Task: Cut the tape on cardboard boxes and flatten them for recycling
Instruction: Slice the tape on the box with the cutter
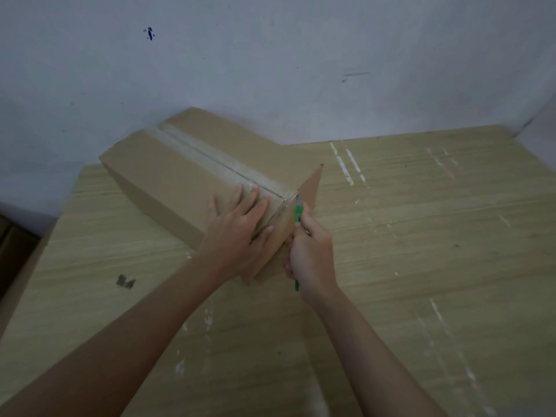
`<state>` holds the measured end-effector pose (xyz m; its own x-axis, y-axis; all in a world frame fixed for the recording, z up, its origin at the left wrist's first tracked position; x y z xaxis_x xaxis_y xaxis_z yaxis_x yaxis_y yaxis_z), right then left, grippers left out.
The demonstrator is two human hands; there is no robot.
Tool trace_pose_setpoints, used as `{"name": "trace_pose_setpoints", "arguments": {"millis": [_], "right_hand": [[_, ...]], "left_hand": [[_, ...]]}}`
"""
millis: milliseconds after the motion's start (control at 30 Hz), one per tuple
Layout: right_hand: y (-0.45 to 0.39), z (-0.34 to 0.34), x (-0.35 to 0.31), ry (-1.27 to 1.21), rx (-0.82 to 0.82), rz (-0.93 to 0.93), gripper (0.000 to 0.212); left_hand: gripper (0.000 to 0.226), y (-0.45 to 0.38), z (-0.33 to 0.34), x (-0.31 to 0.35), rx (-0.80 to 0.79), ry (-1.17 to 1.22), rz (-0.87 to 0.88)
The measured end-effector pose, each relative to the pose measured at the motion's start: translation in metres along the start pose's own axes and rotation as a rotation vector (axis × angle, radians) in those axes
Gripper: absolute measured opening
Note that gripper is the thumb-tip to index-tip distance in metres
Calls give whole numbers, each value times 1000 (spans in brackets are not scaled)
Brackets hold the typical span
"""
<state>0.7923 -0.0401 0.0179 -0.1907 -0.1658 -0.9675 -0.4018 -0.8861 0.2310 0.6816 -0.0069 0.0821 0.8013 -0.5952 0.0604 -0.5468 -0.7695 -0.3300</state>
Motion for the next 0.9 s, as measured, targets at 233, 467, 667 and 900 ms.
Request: {"name": "trace_pose_setpoints", "arguments": {"millis": [233, 467, 667, 900], "right_hand": [[-9, 2, 5, 50, -29, 6, 52], [-8, 0, 0, 231, -62, -59, 57], [4, 4, -3, 310, -32, -125, 51], [15, 8, -3, 343, 7, -104, 50]], "left_hand": [[56, 4, 7, -2, -8, 66, -15], [45, 11, 2, -15, 90, 147, -16], [43, 11, 4, -13, 147, 143, -41], [44, 13, 3, -13, 150, 143, -26]]}}
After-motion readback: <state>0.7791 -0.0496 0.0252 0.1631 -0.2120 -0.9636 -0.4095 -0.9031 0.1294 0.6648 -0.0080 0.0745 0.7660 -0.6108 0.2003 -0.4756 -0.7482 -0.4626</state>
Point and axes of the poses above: each hand's wrist, its own y-axis away from the middle knuckle, its own z-axis out of the palm, x = y × z, the point moved 8 cm from there along -y, towards the middle knuckle, and after that the axes turned 2 degrees about -y, right-handed, at the moved point
